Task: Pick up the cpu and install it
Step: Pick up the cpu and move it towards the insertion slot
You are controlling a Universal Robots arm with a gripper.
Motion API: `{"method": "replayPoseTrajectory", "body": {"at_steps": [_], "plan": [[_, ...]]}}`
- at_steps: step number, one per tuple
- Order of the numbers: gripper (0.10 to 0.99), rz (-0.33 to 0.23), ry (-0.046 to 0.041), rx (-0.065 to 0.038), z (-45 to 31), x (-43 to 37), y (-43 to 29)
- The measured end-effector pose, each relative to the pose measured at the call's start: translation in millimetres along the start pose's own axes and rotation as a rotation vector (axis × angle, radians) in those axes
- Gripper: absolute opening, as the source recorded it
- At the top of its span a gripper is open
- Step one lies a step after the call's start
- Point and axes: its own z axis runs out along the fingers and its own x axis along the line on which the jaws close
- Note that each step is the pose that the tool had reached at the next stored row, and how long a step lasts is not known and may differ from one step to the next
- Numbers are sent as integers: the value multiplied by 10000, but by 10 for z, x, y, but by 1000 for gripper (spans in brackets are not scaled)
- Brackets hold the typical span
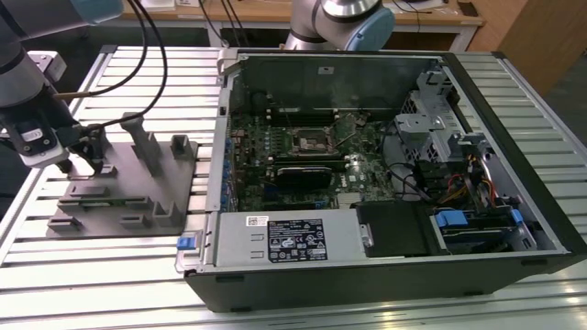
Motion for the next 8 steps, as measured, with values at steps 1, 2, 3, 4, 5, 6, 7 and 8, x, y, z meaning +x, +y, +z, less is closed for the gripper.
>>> {"method": "replayPoseTrajectory", "body": {"at_steps": [1, 2, 3, 4, 5, 6, 7, 8], "plan": [[541, 0, -1, 0, -12, 0, 1], [541, 0, 0, 0, -19, 0, 1], [541, 0, 0, 0, -27, 0, 2], [541, 0, 0, -1, -36, 1, 2], [541, 0, 1, 0, -46, 1, 3], [541, -1, 1, -5, -68, 1, 4], [541, -2, 0, -19, -86, 1, 5], [541, -1, 0, -27, -110, 1, 7]]}}
